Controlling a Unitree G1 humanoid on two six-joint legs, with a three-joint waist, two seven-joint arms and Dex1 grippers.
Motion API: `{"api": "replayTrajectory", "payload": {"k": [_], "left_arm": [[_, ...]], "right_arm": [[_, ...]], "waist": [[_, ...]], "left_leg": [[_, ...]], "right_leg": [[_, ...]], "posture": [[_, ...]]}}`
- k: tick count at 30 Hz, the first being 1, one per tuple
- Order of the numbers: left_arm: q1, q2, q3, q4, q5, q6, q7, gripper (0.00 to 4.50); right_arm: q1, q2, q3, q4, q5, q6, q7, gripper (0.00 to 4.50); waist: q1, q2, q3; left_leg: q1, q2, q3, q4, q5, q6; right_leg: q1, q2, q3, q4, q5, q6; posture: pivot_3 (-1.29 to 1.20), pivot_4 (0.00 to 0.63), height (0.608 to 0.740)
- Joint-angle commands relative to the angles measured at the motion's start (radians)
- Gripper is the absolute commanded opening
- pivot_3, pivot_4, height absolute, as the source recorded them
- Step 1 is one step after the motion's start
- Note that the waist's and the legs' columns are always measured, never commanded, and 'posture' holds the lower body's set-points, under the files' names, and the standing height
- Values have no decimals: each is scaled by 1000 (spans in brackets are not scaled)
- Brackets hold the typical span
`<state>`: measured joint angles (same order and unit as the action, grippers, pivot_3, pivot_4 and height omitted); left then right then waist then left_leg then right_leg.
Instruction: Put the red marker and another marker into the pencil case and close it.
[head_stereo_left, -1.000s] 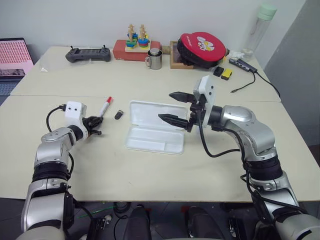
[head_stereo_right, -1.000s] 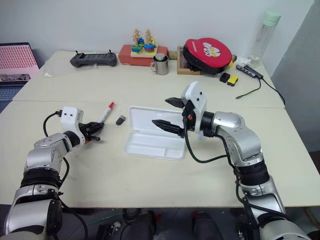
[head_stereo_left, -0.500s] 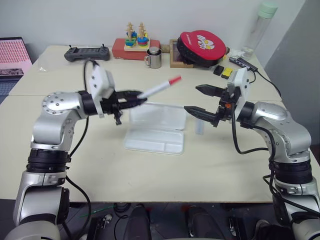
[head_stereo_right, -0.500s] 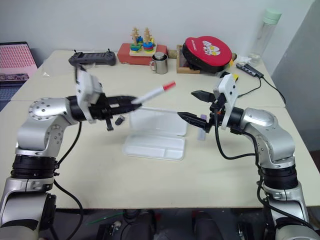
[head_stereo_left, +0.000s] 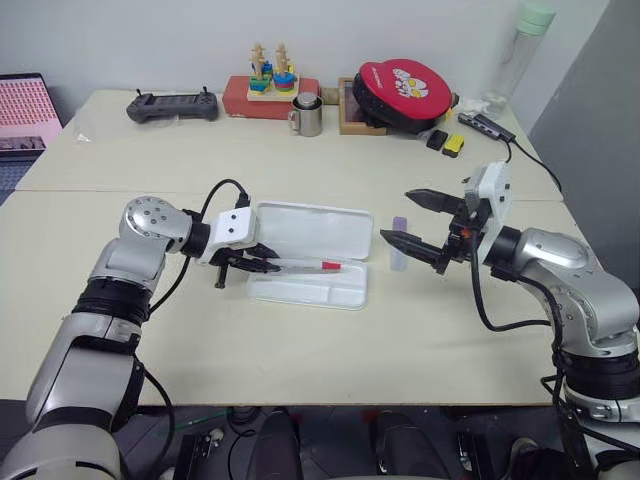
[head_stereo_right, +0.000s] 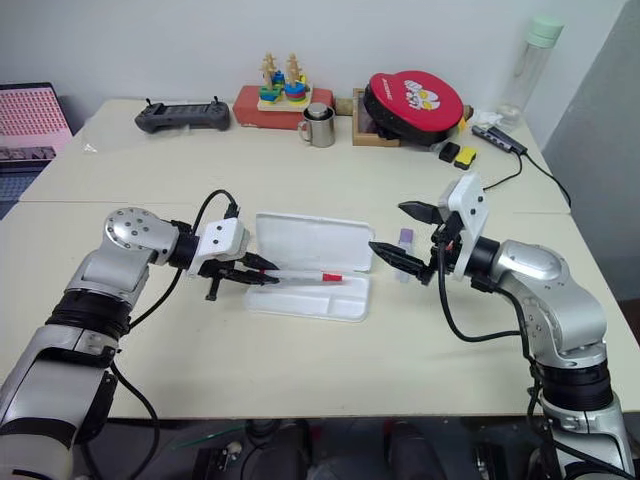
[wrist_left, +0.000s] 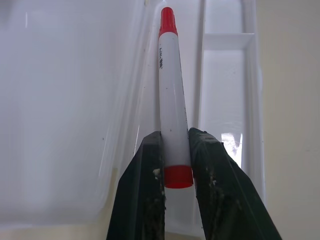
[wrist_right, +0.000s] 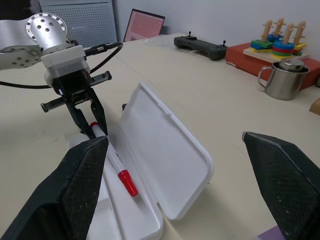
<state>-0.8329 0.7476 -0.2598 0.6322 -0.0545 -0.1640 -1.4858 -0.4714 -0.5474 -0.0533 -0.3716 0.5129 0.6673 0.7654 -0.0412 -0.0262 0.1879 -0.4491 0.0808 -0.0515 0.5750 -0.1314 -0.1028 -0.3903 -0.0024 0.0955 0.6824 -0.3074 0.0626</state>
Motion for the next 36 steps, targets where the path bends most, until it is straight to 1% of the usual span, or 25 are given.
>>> {"api": "replayTrajectory", "payload": {"k": [1, 6, 7, 8, 14, 17, 20, 23, 25, 28, 30, 33, 36], "left_arm": [[-28, -10, 4, 16, 23, -46, 2, 477], [-36, -29, 17, 13, 11, -20, -15, 477], [-34, -32, 18, 12, 12, -16, -13, 1189], [-33, -34, 19, 10, 12, -14, -13, 1323], [-27, -36, 28, -6, 1, 9, -6, 2598], [-20, -48, 54, -58, -52, 65, -19, 3162], [4, -76, 103, -182, -165, 200, -28, 3829], [32, -93, 138, -286, -234, 304, -7, 4447], [47, -111, 163, -349, -273, 367, 35, 4447], [84, -178, 204, -467, -339, 471, 156, 4447], [116, -204, 203, -525, -340, 501, 211, 4447], [141, -227, 209, -575, -347, 537, 276, 4447], [153, -244, 209, -596, -336, 532, 328, 4447]], "right_arm": [[18, -28, 14, -53, 4, 14, -3, 4500], [19, -35, 27, -57, 9, 23, -12, 4500], [21, -36, 31, -54, 5, 28, -17, 4500], [23, -36, 33, -53, 1, 31, -21, 4500], [34, -22, 38, -48, -9, 64, -73, 4500], [29, 4, 33, -30, -27, 97, -141, 4500], [28, 37, 61, -5, -60, 173, -231, 4500], [16, 80, 75, 29, -96, 246, -327, 4500], [9, 129, 78, 43, -113, 286, -392, 4500], [5, 239, 101, 94, -211, 282, -558, 4500], [4, 284, 107, 123, -262, 265, -628, 4500], [6, 319, 111, 141, -299, 260, -669, 4500], [8, 365, 108, 167, -317, 260, -701, 4500]], "waist": [[0, 0, 0], [0, 0, 0], [0, 0, 0], [0, 0, 0], [0, 0, 0], [0, 0, 0], [0, 0, 0], [-1, 0, 0], [-1, 0, 0], [-3, 0, 0], [-4, 0, 0], [-9, 0, 0], [-9, 0, 0]], "left_leg": [[0, 0, 0, 0, 0, 0], [0, 0, 0, 1, 0, 0], [0, 0, 0, 1, 0, 0], [0, 0, 0, 1, 0, 0], [0, 0, 0, 1, 0, 0], [0, 0, 0, 1, 0, 0], [0, 0, -1, 1, 0, 0], [0, 0, -1, 2, 0, 0], [0, 0, -1, 2, 0, 0], [2, 0, -1, 3, 0, 0], [2, 0, -2, 4, 0, 0], [3, -1, -1, 7, 0, 0], [3, 0, -2, 10, 0, 0]], "right_leg": [[0, 0, 0, 0, 0, 0], [0, 0, 0, 0, 0, 0], [0, 0, 0, 0, 0, 0], [0, 0, 0, 0, 0, 0], [0, 0, 0, 0, 0, 0], [0, 0, 0, 1, 0, 0], [0, 0, 0, 2, 0, 0], [1, 0, 0, 2, 0, 0], [1, 0, 0, 4, 0, 0], [0, 0, 0, 8, 0, 0], [0, 0, 0, 10, 0, 0], [1, 0, 1, 13, 0, 0], [1, 1, 1, 14, 0, 0]], "posture": [[0, 150, 740], [0, 150, 740], [0, 150, 740], [0, 150, 740], [0, 150, 740], [0, 150, 740], [0, 150, 740], [0, 150, 740], [0, 150, 740], [0, 150, 740], [0, 150, 740], [0, 150, 740], [0, 150, 740]]}}
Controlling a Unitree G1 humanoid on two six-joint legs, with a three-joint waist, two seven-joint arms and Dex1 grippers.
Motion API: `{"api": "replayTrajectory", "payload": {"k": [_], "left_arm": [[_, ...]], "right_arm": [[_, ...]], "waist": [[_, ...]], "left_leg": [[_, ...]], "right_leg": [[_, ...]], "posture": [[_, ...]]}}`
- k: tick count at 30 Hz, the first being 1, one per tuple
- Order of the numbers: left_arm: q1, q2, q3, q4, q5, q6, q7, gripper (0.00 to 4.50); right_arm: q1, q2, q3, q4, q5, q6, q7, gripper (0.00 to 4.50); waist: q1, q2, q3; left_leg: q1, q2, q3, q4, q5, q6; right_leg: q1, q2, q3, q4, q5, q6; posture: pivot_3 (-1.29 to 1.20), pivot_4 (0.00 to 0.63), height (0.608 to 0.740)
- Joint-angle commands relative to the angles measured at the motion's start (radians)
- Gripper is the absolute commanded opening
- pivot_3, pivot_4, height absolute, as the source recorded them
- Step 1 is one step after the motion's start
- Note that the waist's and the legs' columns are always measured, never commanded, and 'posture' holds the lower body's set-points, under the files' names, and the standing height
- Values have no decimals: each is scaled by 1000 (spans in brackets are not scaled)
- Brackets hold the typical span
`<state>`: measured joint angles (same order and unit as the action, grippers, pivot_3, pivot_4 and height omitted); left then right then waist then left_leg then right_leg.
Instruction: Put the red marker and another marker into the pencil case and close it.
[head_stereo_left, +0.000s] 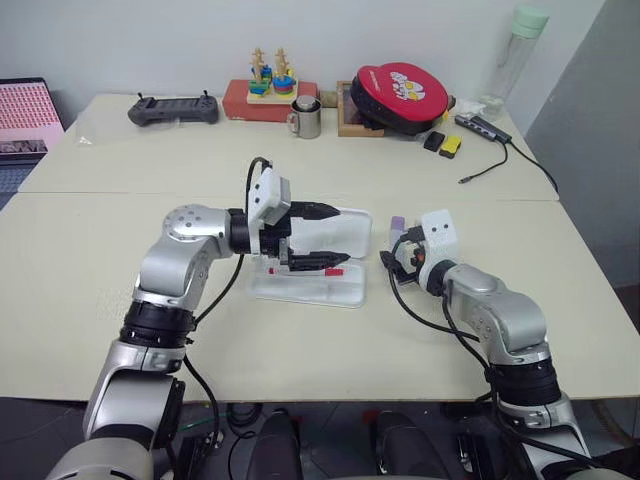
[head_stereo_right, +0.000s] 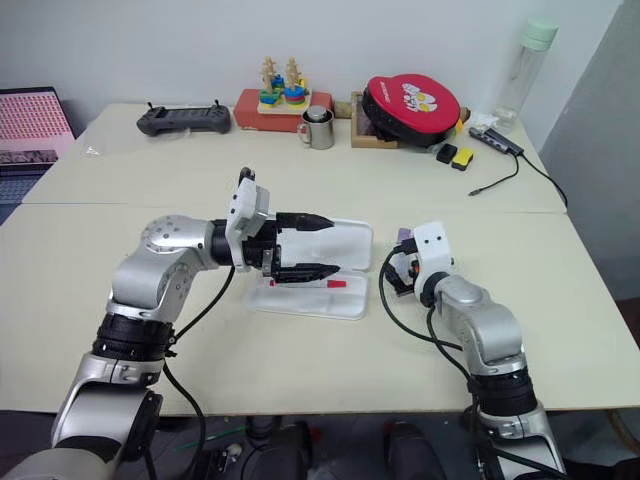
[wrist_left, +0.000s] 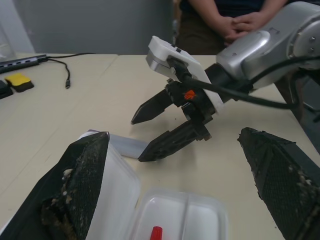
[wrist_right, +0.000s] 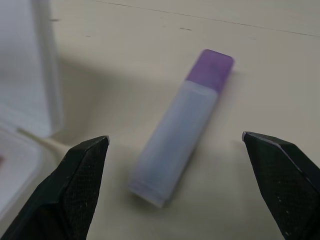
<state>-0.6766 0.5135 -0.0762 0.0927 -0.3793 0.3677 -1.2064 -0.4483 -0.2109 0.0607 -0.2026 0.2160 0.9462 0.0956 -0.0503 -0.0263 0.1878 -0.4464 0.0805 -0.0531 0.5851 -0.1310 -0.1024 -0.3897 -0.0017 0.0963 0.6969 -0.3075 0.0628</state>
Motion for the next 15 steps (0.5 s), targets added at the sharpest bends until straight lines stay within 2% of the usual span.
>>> {"api": "replayTrajectory", "payload": {"k": [1, 10, 13, 15], "left_arm": [[2, -9, 25, -64, -18, 8, 53, 4447], [20, 5, 32, -70, -33, 4, 69, 4447], [21, 2, 28, -70, -29, -2, 78, 4500], [21, 2, 26, -67, -27, -6, 82, 4500]], "right_arm": [[-12, 41, 1, 9, -32, -23, -43, 4500], [-13, 59, 8, 23, -67, -24, -41, 4500], [-10, 58, 17, 41, -83, -32, -37, 3950], [-10, 59, 13, 47, -91, -40, -34, 3414]], "waist": [[-1, 0, 0], [-3, 0, 0], [-3, 0, 0], [-3, 0, 0]], "left_leg": [[0, 0, 0, 1, 0, 0], [0, 0, 0, 4, 0, 0], [0, 0, 0, 4, 0, 0], [-1, 0, 0, 4, 0, 0]], "right_leg": [[0, 0, 0, 0, 0, 0], [1, 0, 1, 0, 1, 2], [1, 0, 1, 0, 1, 2], [1, 0, 1, 0, 1, 2]], "posture": [[0, 150, 740], [0, 150, 740], [0, 150, 740], [0, 150, 740]]}}
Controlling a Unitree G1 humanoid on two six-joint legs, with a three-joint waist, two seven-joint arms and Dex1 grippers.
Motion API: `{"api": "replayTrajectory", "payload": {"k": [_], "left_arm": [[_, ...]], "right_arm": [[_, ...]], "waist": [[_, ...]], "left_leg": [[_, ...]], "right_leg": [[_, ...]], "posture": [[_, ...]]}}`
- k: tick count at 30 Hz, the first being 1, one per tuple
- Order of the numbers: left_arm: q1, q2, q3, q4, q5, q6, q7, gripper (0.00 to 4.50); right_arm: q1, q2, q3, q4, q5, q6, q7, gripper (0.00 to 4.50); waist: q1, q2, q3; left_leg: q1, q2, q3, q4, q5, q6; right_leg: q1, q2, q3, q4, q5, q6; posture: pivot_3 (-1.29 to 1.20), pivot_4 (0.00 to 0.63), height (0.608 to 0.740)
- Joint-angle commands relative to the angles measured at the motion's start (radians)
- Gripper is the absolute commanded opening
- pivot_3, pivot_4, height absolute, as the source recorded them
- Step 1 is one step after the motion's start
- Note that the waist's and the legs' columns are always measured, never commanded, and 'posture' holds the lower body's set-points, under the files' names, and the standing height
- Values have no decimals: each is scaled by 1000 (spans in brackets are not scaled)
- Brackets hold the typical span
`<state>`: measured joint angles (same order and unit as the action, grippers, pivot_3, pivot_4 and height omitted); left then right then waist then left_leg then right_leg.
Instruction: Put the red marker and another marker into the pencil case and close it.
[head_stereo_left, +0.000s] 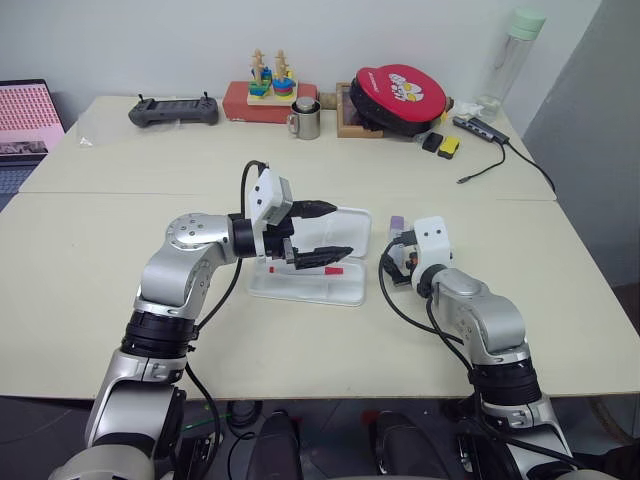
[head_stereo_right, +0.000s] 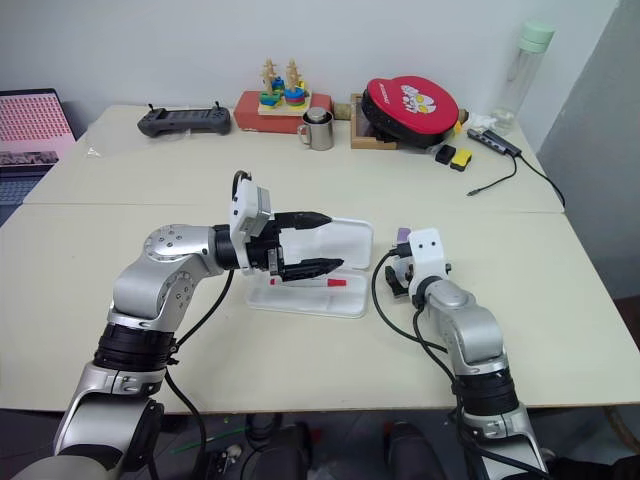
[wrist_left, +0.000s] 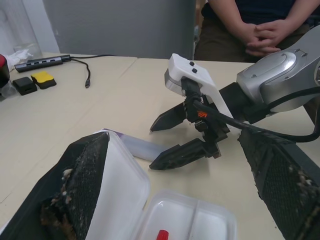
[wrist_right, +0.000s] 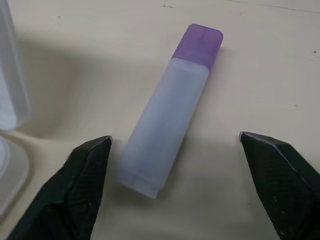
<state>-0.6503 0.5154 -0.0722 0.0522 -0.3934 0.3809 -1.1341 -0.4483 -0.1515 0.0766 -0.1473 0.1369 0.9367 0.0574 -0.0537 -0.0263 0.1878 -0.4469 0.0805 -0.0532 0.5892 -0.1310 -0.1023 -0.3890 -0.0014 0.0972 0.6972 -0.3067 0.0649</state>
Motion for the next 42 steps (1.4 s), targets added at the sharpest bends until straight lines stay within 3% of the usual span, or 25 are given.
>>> {"api": "replayTrajectory", "payload": {"k": [1, 10, 16, 21, 28, 34, 42], "left_arm": [[-6, 0, 22, -25, -12, -20, 11, 4500], [-27, -13, 24, 0, -9, -33, 38, 4500], [-21, 18, 87, -29, -62, 30, 69, 4500], [52, 99, 197, -72, -98, 89, 119, 4500], [443, 333, 315, -101, -22, 39, 57, 4500], [618, 372, 443, -148, -74, 48, 40, 4500], [676, 372, 509, -236, -122, 94, 74, 4500]], "right_arm": [[-10, 0, -4, -6, -14, -33, 6, 3207], [-20, -6, -14, 18, -29, -66, 18, 1078], [-93, -17, -67, -61, -18, -279, 56, 1074], [-182, -55, -65, -107, 82, -327, 227, 1074], [-301, -169, 243, -70, 130, -207, 591, 1074], [-385, -146, 407, 108, 60, -234, 703, 1074], [-401, -114, 472, 230, -18, -321, 766, 1074]], "waist": [[0, 0, 0], [0, 0, 0], [-3, 0, 0], [-15, 0, 0], [-31, 0, 1], [-17, 0, 1], [0, -1, 0]], "left_leg": [[0, 0, 0, 0, 0, 0], [0, 0, 0, 0, 0, 0], [-1, 0, 0, 0, 0, 0], [-1, 1, 0, -2, 0, 0], [2, 1, 2, -9, 0, 0], [4, 1, 2, -13, 0, 0], [3, 1, 4, -14, 0, 0]], "right_leg": [[0, 0, 0, 0, 0, 0], [0, 0, 0, 0, 0, 1], [-1, 0, 0, 0, -2, 4], [-1, 0, 0, 0, -3, 3], [-2, -1, 0, -2, -3, -4], [-3, -1, -1, -2, -7, -3], [-5, -1, -1, -2, -7, -3]], "posture": [[0, 150, 740], [0, 150, 740], [0, 150, 740], [0, 150, 740], [0, 150, 740], [0, 150, 740], [0, 150, 740]]}}
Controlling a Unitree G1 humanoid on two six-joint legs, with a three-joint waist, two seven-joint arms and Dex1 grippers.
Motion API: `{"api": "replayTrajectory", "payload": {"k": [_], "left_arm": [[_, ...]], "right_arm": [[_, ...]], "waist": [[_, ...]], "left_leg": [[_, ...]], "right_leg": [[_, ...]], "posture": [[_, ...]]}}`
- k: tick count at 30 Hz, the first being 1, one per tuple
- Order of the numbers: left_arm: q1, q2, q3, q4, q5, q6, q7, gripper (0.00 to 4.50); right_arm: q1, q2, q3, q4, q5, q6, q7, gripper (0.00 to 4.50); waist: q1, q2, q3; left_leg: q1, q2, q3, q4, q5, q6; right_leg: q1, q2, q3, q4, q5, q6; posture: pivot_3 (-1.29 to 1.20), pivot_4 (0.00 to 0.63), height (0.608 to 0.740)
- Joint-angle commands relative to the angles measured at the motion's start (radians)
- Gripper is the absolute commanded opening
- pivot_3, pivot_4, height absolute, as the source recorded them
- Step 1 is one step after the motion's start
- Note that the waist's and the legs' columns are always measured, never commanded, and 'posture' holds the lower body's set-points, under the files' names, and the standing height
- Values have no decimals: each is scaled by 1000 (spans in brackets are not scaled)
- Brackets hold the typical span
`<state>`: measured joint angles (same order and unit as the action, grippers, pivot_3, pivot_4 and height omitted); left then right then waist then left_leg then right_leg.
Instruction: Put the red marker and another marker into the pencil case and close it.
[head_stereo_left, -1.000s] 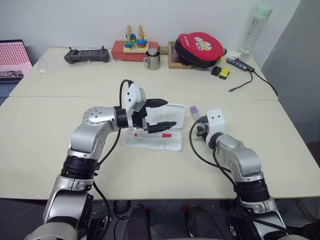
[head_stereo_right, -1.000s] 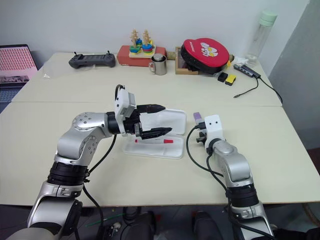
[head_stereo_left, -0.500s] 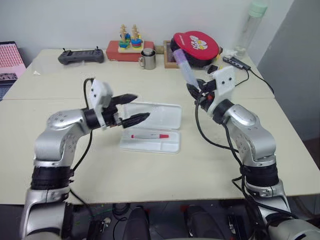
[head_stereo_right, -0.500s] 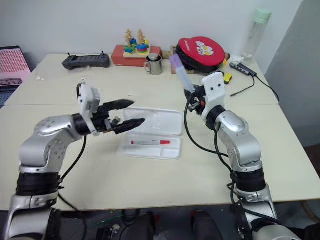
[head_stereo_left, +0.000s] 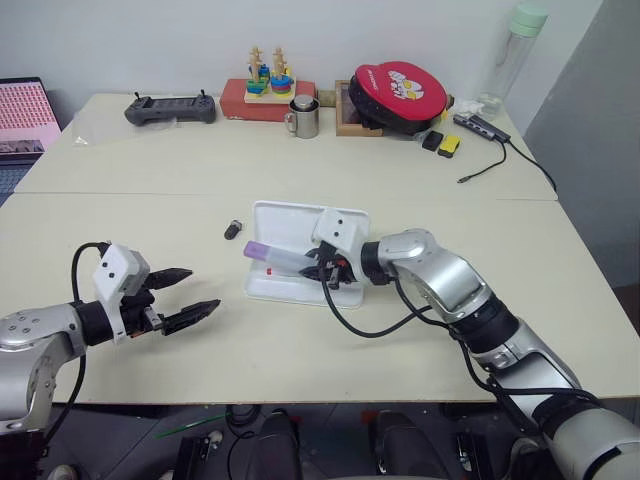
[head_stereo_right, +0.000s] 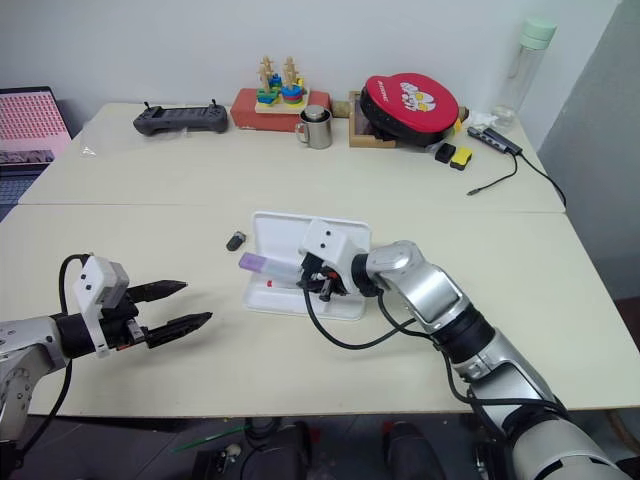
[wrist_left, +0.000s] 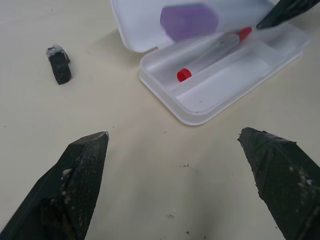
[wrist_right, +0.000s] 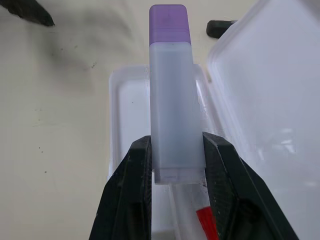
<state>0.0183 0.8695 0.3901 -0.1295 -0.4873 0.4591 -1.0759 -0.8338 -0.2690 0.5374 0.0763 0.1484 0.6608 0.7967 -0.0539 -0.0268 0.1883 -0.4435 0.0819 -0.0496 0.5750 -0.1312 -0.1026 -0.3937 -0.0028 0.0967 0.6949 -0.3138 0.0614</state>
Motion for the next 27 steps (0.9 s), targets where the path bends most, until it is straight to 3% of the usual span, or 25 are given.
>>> {"api": "replayTrajectory", "payload": {"k": [1, 14, 16, 21, 27], "left_arm": [[9, 17, 53, -63, -35, 25, 21, 4500], [-77, 0, 51, -31, -65, 47, 78, 4500], [-105, -10, 62, -13, -85, 53, 89, 4500], [-168, -29, 82, 36, -106, 68, 149, 4500], [-308, -87, -26, 197, 38, 31, 333, 4500]], "right_arm": [[-11, 7, 16, 10, -37, -51, 33, 1074], [32, 19, 36, -44, -79, -30, 60, 1074], [33, 19, 30, -43, -85, -33, 55, 1781], [35, 20, 16, -48, -90, -34, 56, 2850], [26, 41, -69, -87, -25, -37, 65, 4258]], "waist": [[0, 0, 0], [-1, 0, 0], [-2, 0, 0], [-3, -1, 0], [1, -1, 0]], "left_leg": [[0, 0, 0, 0, 0, 0], [0, 0, 0, -1, 0, 0], [0, 0, 0, -1, 0, 0], [0, 1, 0, -1, 0, 0], [0, 0, 0, -1, 0, 0]], "right_leg": [[0, 0, 0, 0, 0, 0], [-1, 0, 0, 1, 0, 0], [-1, 0, 0, 1, 0, 1], [-1, 1, 0, 1, 0, 0], [-1, 1, 0, 1, 0, 1]], "posture": [[0, 150, 740], [0, 150, 740], [0, 150, 740], [0, 150, 740], [0, 150, 740]]}}
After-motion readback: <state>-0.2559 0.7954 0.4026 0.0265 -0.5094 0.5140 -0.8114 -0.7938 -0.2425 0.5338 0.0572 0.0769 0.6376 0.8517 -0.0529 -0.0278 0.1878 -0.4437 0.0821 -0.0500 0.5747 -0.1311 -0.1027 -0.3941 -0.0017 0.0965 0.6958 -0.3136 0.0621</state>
